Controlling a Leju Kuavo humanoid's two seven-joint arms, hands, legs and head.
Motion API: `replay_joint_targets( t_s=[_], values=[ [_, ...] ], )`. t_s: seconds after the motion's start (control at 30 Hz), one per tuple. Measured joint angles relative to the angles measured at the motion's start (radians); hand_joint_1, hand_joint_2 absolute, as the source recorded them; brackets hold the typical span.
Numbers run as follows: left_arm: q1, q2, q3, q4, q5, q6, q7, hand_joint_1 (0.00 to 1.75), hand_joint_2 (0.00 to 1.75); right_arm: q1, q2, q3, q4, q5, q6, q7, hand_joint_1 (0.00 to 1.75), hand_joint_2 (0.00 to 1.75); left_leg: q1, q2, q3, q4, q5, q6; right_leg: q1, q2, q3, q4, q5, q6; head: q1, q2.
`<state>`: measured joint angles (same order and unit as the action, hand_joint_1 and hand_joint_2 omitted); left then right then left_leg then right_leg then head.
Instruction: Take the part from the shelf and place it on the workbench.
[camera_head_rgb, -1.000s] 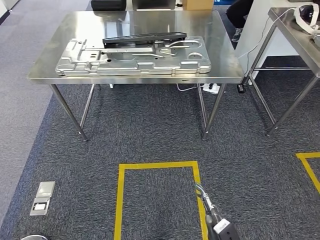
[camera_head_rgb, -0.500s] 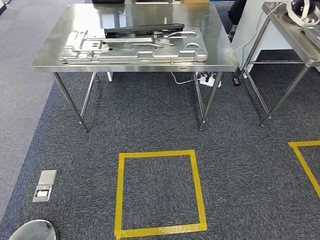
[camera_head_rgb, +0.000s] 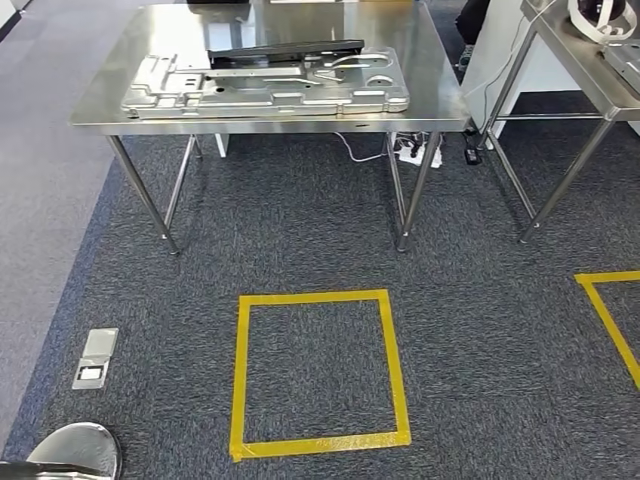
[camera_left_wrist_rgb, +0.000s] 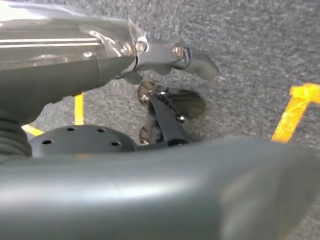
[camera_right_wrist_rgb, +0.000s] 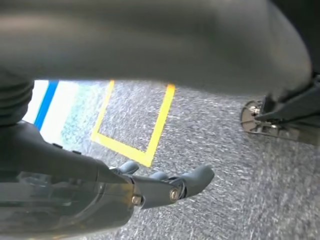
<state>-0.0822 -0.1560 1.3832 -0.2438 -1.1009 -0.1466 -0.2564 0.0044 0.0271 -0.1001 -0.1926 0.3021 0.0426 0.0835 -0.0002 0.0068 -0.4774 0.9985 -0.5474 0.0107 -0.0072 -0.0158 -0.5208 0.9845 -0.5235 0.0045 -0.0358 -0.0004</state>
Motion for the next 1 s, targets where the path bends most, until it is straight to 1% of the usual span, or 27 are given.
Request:
replay_joint_targets(
  t_s=[0.07, 0.1, 0.13, 0.17, 0.2, 0.23, 0.27, 0.3, 0.33, 0.37, 0.4, 0.43, 0.47, 0.5, 0.57, 0.6, 0.63, 0.67, 0.7, 0.73, 0.77, 0.8, 0.83, 0.87, 0.93, 0.97, 1.0],
  values=[
    [-0.003, 0.000, 0.000, 0.000, 0.013, 0.004, 0.013, 0.00, 1.75, -0.007, 0.002, -0.021, 0.002, -0.017, -0.006, -0.001, 0.00, 1.75, 0.000, 0.000, -0.001, -0.010, 0.000, 0.006, 0.001, 0.001, -0.004, 0.002, 0.006, 0.012, 0.000, 0.000],
    [-0.005, 0.000, 0.000, 0.000, 0.018, 0.004, 0.016, 0.00, 1.75, -0.009, 0.003, -0.030, 0.003, -0.023, -0.008, -0.002, 0.00, 1.31, 0.003, 0.001, -0.003, -0.015, 0.002, 0.012, 0.002, 0.002, -0.008, 0.007, 0.000, 0.017, 0.001, 0.000],
    [-0.007, 0.000, 0.001, 0.000, 0.020, 0.004, 0.018, 0.00, 1.75, -0.011, 0.004, -0.039, 0.003, -0.027, -0.010, -0.002, 0.00, 0.87, 0.006, 0.002, -0.006, -0.020, 0.006, 0.019, 0.002, 0.004, -0.018, 0.025, -0.017, 0.021, 0.001, 0.000],
    [-0.008, 0.000, 0.001, 0.000, 0.022, 0.004, 0.018, 0.00, 1.75, -0.012, 0.004, -0.046, 0.004, -0.031, -0.011, -0.002, 0.00, 0.44, 0.008, 0.003, -0.010, -0.024, 0.011, 0.027, 0.002, 0.006, -0.035, 0.063, -0.045, 0.024, 0.002, 0.000],
    [-0.008, 0.000, 0.001, 0.000, 0.022, 0.002, 0.017, 0.00, 1.75, -0.013, 0.005, -0.053, 0.004, -0.036, -0.010, -0.002, 0.00, 0.00, 0.008, 0.005, -0.015, -0.023, 0.016, 0.033, 0.001, 0.008, -0.059, 0.122, -0.082, 0.027, 0.003, 0.000],
    [-0.007, 0.000, 0.001, 0.000, 0.021, 0.001, 0.016, 0.00, 1.75, -0.014, 0.005, -0.061, 0.004, -0.043, -0.010, -0.003, 0.00, 0.44, 0.007, 0.006, -0.020, -0.022, 0.019, 0.035, 0.000, 0.009, -0.088, 0.193, -0.118, 0.029, 0.003, 0.000],
    [-0.006, -0.001, 0.001, 0.000, 0.021, -0.001, 0.015, 0.00, 1.75, -0.014, 0.006, -0.070, 0.004, -0.050, -0.009, -0.003, 0.00, 0.87, 0.007, 0.007, -0.025, -0.020, 0.021, 0.036, -0.001, 0.010, -0.111, 0.255, -0.141, 0.032, 0.003, 0.000],
    [-0.005, -0.001, 0.001, 0.000, 0.021, -0.002, 0.014, 0.00, 1.75, -0.013, 0.007, -0.079, 0.005, -0.058, -0.009, -0.003, 0.00, 1.31, 0.006, 0.008, -0.028, -0.018, 0.022, 0.036, -0.001, 0.010, -0.120, 0.288, -0.147, 0.033, 0.003, 0.000],
    [-0.005, -0.001, 0.001, 0.000, 0.021, -0.003, 0.014, 0.00, 1.75, -0.013, 0.007, -0.088, 0.005, -0.064, -0.010, -0.003, 0.00, 1.75, 0.006, 0.008, -0.030, -0.016, 0.023, 0.036, -0.002, 0.010, -0.110, 0.281, -0.132, 0.034, 0.003, 0.000],
    [-0.005, -0.001, 0.001, 0.000, 0.021, -0.003, 0.014, 0.00, 1.75, -0.013, 0.007, -0.097, 0.005, -0.069, -0.010, -0.003, 0.00, 1.75, 0.006, 0.008, -0.031, -0.013, 0.024, 0.035, -0.002, 0.010, -0.080, 0.231, -0.102, 0.035, 0.003, 0.000],
    [-0.006, -0.001, 0.001, 0.000, 0.021, -0.005, 0.014, 0.00, 1.75, -0.013, 0.007, -0.106, 0.005, -0.073, -0.011, -0.002, 0.00, 1.75, 0.006, 0.008, -0.032, -0.009, 0.023, 0.034, -0.003, 0.010, -0.040, 0.156, -0.067, 0.034, 0.003, 0.000],
    [-0.007, -0.001, 0.001, 0.000, 0.021, -0.007, 0.014, 0.00, 1.75, -0.014, 0.007, -0.114, 0.005, -0.076, -0.011, -0.001, 0.00, 1.75, 0.004, 0.008, -0.035, -0.003, 0.022, 0.031, -0.003, 0.009, -0.004, 0.086, -0.042, 0.031, 0.003, 0.000],
    [-0.008, -0.001, 0.001, 0.000, 0.021, -0.010, 0.014, 0.00, 1.75, -0.017, 0.007, -0.121, 0.005, -0.079, -0.010, -0.001, 0.00, 1.75, 0.002, 0.008, -0.039, 0.002, 0.022, 0.027, -0.002, 0.010, 0.019, 0.035, -0.028, 0.028, 0.003, 0.000],
    [-0.009, -0.002, 0.001, 0.000, 0.022, -0.013, 0.015, 0.00, 1.75, -0.018, 0.007, -0.127, 0.005, -0.080, -0.010, -0.001, 0.00, 1.75, 0.001, 0.008, -0.043, 0.005, 0.022, 0.022, -0.001, 0.010, 0.028, 0.009, -0.025, 0.024, 0.003, 0.000],
    [-0.009, -0.002, 0.001, 0.000, 0.025, -0.017, 0.022, 0.00, 1.75, -0.020, 0.007, -0.135, 0.005, -0.072, -0.010, -0.008, 0.00, 1.75, 0.000, 0.008, -0.049, 0.007, 0.027, 0.012, 0.000, 0.011, 0.023, 0.007, -0.025, 0.015, 0.002, 0.000],
    [-0.009, -0.002, 0.001, 0.000, 0.025, -0.018, 0.028, 0.00, 1.75, -0.020, 0.006, -0.136, 0.005, -0.064, -0.009, -0.014, 0.00, 1.75, 0.000, 0.007, -0.051, 0.010, 0.023, 0.007, -0.002, 0.010, 0.021, 0.006, -0.022, 0.008, 0.002, 0.000],
    [-0.008, -0.002, 0.001, 0.000, 0.026, -0.019, 0.033, 0.00, 1.75, -0.021, 0.006, -0.137, 0.005, -0.056, -0.008, -0.021, 0.00, 1.75, 0.001, 0.006, -0.056, 0.024, 0.009, 0.002, -0.004, 0.008, 0.018, 0.005, -0.018, 0.001, 0.002, 0.000],
    [-0.008, -0.002, 0.001, 0.000, 0.026, -0.020, 0.037, 0.00, 1.75, -0.021, 0.005, -0.137, 0.005, -0.049, -0.007, -0.027, 0.00, 1.75, 0.003, 0.005, -0.070, 0.056, -0.017, -0.003, -0.006, 0.007, 0.014, 0.003, -0.013, -0.006, 0.002, 0.000],
    [-0.007, -0.002, 0.001, 0.000, 0.026, -0.020, 0.040, 0.00, 1.75, -0.021, 0.005, -0.137, 0.005, -0.046, -0.007, -0.031, 0.00, 1.75, 0.005, 0.003, -0.091, 0.109, -0.053, -0.008, -0.007, 0.005, 0.009, 0.002, -0.009, -0.011, 0.001, 0.000],
    [-0.007, -0.002, 0.001, 0.000, 0.026, -0.020, 0.043, 0.00, 1.75, -0.022, 0.004, -0.138, 0.005, -0.045, -0.007, -0.033, 0.00, 1.75, 0.006, 0.003, -0.118, 0.175, -0.091, -0.012, -0.007, 0.004, 0.003, 0.003, -0.006, -0.014, 0.001, 0.000],
    [-0.005, -0.002, 0.000, 0.000, 0.028, -0.020, 0.046, 0.00, 1.75, -0.022, 0.004, -0.138, 0.004, -0.046, -0.008, -0.034, 0.00, 1.75, 0.008, 0.003, -0.143, 0.239, -0.119, -0.015, -0.005, 0.002, -0.002, 0.005, -0.004, -0.015, 0.001, 0.000],
    [-0.001, -0.002, -0.004, 0.000, 0.033, -0.020, 0.050, 0.00, 1.75, -0.022, 0.004, -0.139, 0.003, -0.048, -0.008, -0.034, 0.00, 1.75, 0.008, 0.002, -0.155, 0.279, -0.131, -0.017, -0.005, 0.001, -0.006, 0.007, -0.002, -0.016, 0.001, 0.000],
    [0.005, -0.002, -0.011, 0.000, 0.042, -0.019, 0.053, 0.00, 1.75, -0.022, 0.003, -0.140, -0.001, -0.050, -0.009, -0.034, 0.00, 1.75, 0.008, 0.002, -0.149, 0.282, -0.123, -0.016, -0.004, 0.001, -0.009, 0.009, -0.001, -0.016, 0.001, 0.000],
    [0.013, -0.002, -0.024, 0.000, 0.055, -0.018, 0.057, 0.00, 1.75, -0.023, 0.003, -0.140, -0.007, -0.053, -0.010, -0.033, 0.00, 1.75, 0.008, 0.002, -0.124, 0.244, -0.098, -0.013, -0.003, 0.001, -0.010, 0.011, -0.001, -0.015, 0.001, 0.000],
    [0.031, 0.000, -0.063, 0.001, 0.090, -0.012, 0.065, 0.00, 1.75, -0.026, 0.002, -0.140, -0.022, -0.061, -0.011, -0.033, 0.00, 1.75, 0.004, 0.002, -0.048, 0.105, -0.035, -0.001, 0.000, 0.002, -0.009, 0.012, 0.000, -0.013, 0.001, 0.000],
    [0.038, 0.001, -0.086, 0.001, 0.111, -0.009, 0.068, 0.00, 1.75, -0.027, 0.002, -0.139, -0.030, -0.066, -0.012, -0.034, 0.00, 1.75, 0.001, 0.002, -0.020, 0.047, -0.016, 0.006, 0.001, 0.002, -0.010, 0.014, 0.001, -0.009, 0.001, 0.000],
    [0.044, 0.002, -0.109, 0.001, 0.132, -0.006, 0.072, 0.00, 1.75, -0.029, 0.002, -0.138, -0.036, -0.071, -0.012, -0.034, 0.00, 1.75, -0.001, 0.002, -0.006, 0.012, -0.008, 0.011, 0.002, 0.002, -0.013, 0.015, 0.003, -0.004, 0.001, 0.000]
  ],
)
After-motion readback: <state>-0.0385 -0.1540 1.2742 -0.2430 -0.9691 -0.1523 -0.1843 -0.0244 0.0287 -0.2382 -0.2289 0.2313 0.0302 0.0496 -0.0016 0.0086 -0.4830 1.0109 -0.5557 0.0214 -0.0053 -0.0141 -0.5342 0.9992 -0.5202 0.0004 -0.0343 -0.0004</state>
